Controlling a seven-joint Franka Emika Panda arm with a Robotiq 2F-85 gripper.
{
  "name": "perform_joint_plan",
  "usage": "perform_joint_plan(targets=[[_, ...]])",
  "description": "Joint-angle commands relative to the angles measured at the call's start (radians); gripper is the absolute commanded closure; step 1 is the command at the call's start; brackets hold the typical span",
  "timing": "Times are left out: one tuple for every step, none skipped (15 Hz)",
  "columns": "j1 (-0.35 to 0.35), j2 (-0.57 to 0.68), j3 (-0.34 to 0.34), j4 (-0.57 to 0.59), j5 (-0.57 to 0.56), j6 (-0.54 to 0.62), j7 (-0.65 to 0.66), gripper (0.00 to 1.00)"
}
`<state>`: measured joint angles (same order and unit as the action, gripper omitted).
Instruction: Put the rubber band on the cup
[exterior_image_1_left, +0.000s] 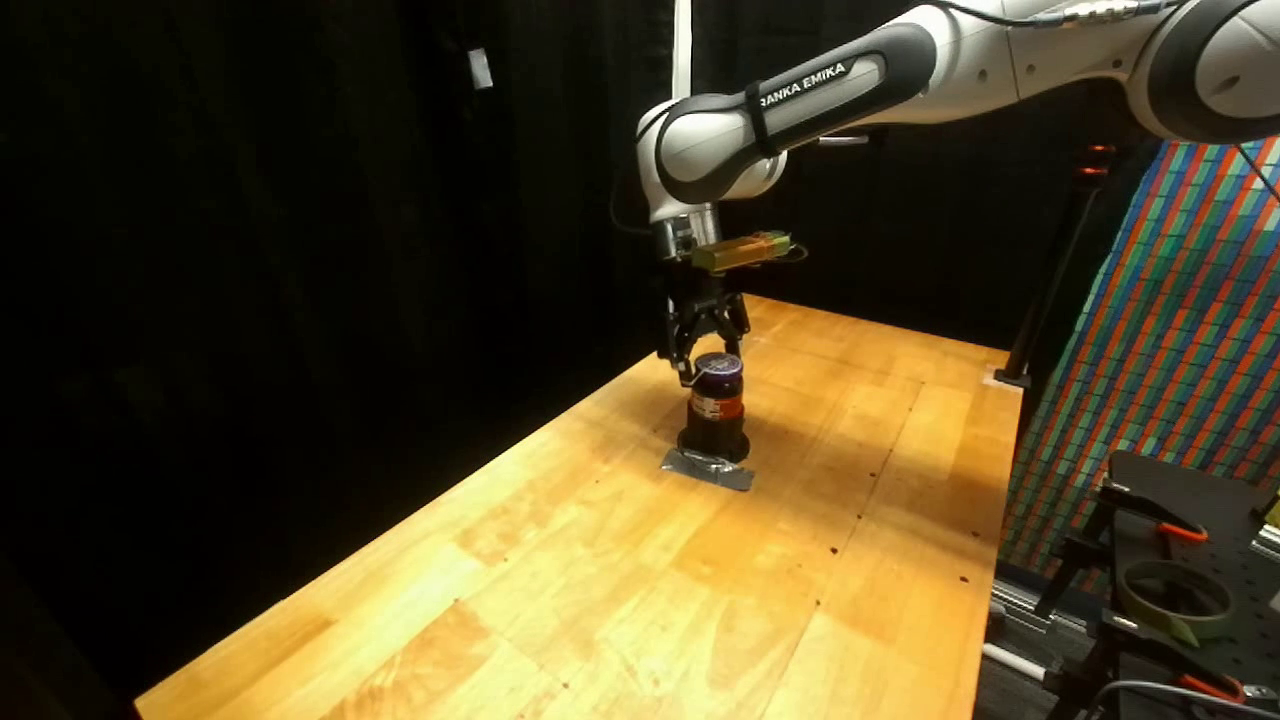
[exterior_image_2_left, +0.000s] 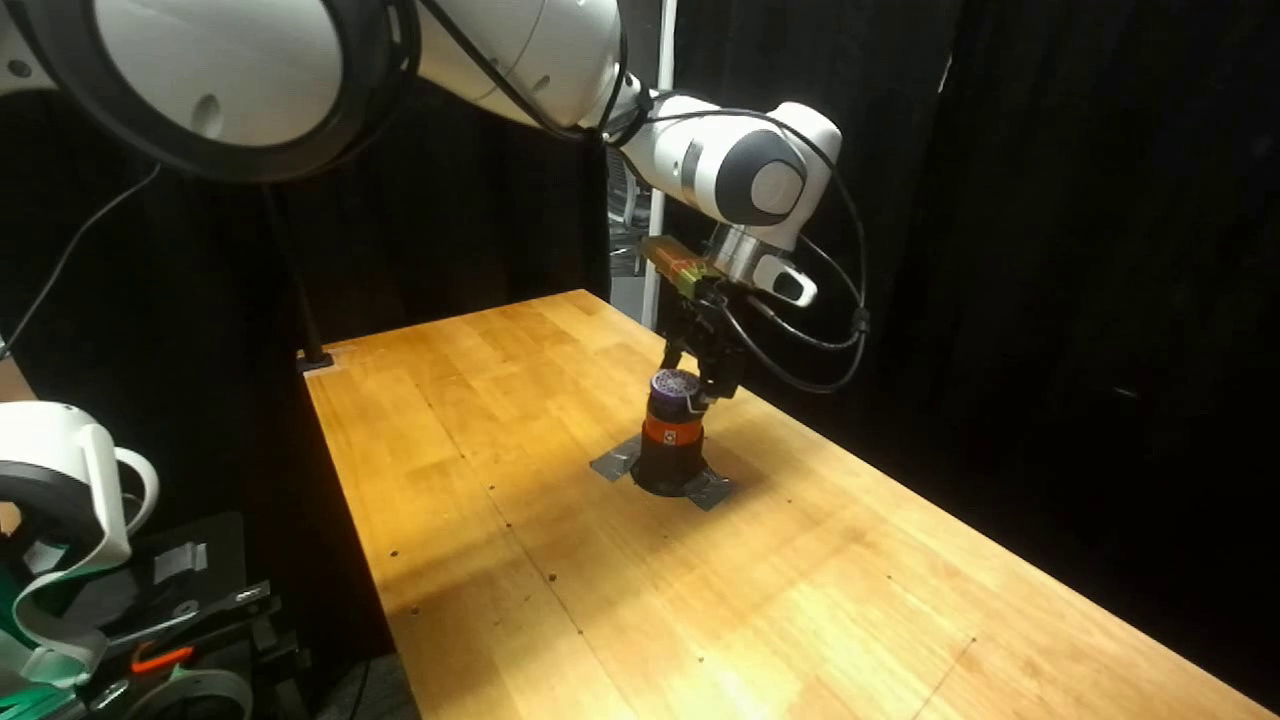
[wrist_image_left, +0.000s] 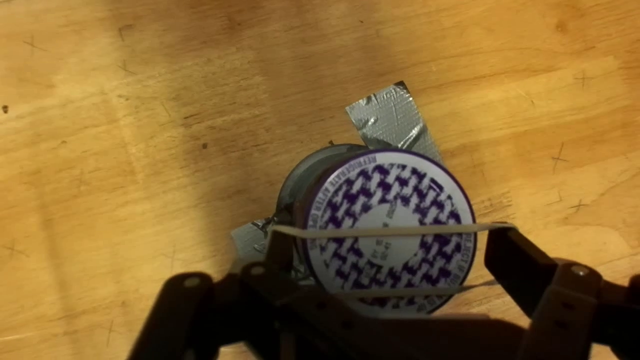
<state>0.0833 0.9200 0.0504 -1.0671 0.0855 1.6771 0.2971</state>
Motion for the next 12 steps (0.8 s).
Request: perform_joint_plan(targets=[[0.009, 0.0, -0.018, 0.006, 0.014, 0.032, 0.02, 0.0], [0.012, 0.002, -0.022, 0.011, 0.009, 0.039, 0.027, 0.0], [0.012, 0.003, -0.024, 0.011, 0.008, 0.05, 0.033, 0.0], [0.016, 0.006, -0.029, 0.013, 0.003, 0.064, 0.044, 0.0], [0.018, 0.007, -0.033, 0.013, 0.0, 0.071, 0.052, 0.0], [0.023, 0.008, -0.038, 0.011, -0.004, 0.082, 0.063, 0.0], [0.027, 0.008, -0.045, 0.007, -0.009, 0.095, 0.076, 0.0], [0.032, 0.009, -0.052, 0.008, -0.014, 0.104, 0.089, 0.0], [0.035, 0.009, -0.055, 0.007, -0.015, 0.108, 0.097, 0.0], [0.039, 0.008, -0.06, 0.003, -0.017, 0.117, 0.108, 0.0], [0.042, 0.008, -0.064, 0.003, -0.019, 0.121, 0.116, 0.0], [0.047, 0.007, -0.069, 0.001, -0.023, 0.124, 0.127, 0.0]])
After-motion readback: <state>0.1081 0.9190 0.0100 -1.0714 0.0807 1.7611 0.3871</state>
